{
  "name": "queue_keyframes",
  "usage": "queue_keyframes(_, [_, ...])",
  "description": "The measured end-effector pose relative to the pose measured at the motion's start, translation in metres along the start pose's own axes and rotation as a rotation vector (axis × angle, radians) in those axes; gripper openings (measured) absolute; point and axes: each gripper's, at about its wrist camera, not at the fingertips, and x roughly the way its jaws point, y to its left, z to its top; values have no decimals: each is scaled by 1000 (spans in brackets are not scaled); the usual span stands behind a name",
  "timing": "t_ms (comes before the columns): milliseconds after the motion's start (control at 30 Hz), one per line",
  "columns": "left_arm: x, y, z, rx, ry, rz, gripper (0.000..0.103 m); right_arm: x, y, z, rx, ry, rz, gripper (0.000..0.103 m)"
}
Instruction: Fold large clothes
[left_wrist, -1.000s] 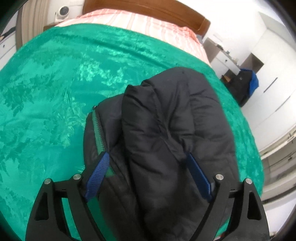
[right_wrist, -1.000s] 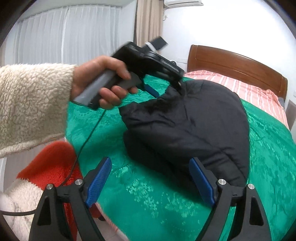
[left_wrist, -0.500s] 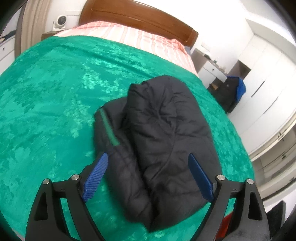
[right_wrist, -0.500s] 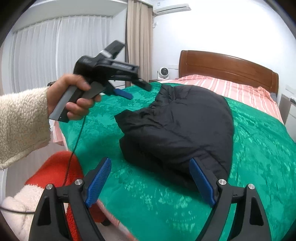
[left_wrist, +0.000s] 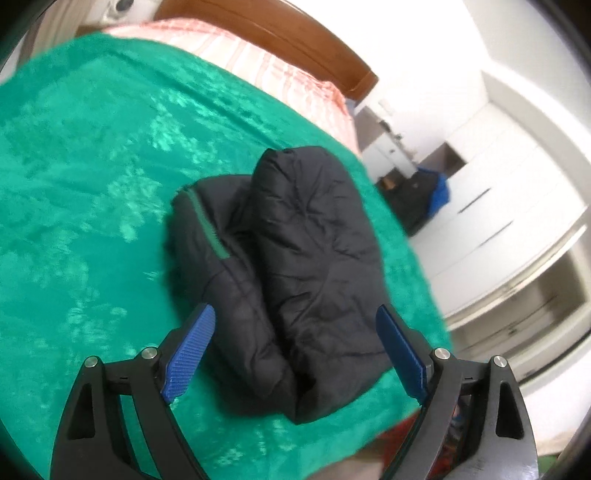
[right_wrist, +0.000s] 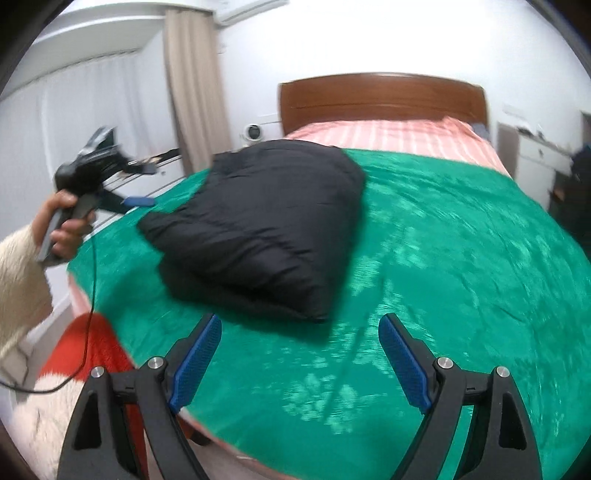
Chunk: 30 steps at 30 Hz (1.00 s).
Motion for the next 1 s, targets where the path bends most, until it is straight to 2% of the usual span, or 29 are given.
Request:
queue_keyframes(133, [24,3,12,-18,67,-114,91,4,-3,3,15,10,-2,87])
queue_keyframes(167, [33,1,14,-3,87,-114,91,6,-2,3,9,14,1,87])
queue_keyframes(300, [68,3,18,55,157,-30,93,12,3,8,-22,26,35,87])
queue_keyframes(433, [90,12,10,107,218,74,93,23,-12,23,7,46,64,87])
queue_keyframes(567, [89,13,4,122,214,97,93,44,-47,51,108,92,94,87])
queue_keyframes(667, [78,7,1,123,176,139,93,54,-65,70,170,108,101,87])
queue_keyframes(833, [71,11,-9,95,141,226,97,59,-70,85,169,80,123,87])
queue_keyframes(900, [78,22,-13,47,156,205,100,64,-67,86,169,93,138,87])
queue_keyframes(1000, [100,40,-18,-33,223,123,103,85,-66,88,177,163,198,92])
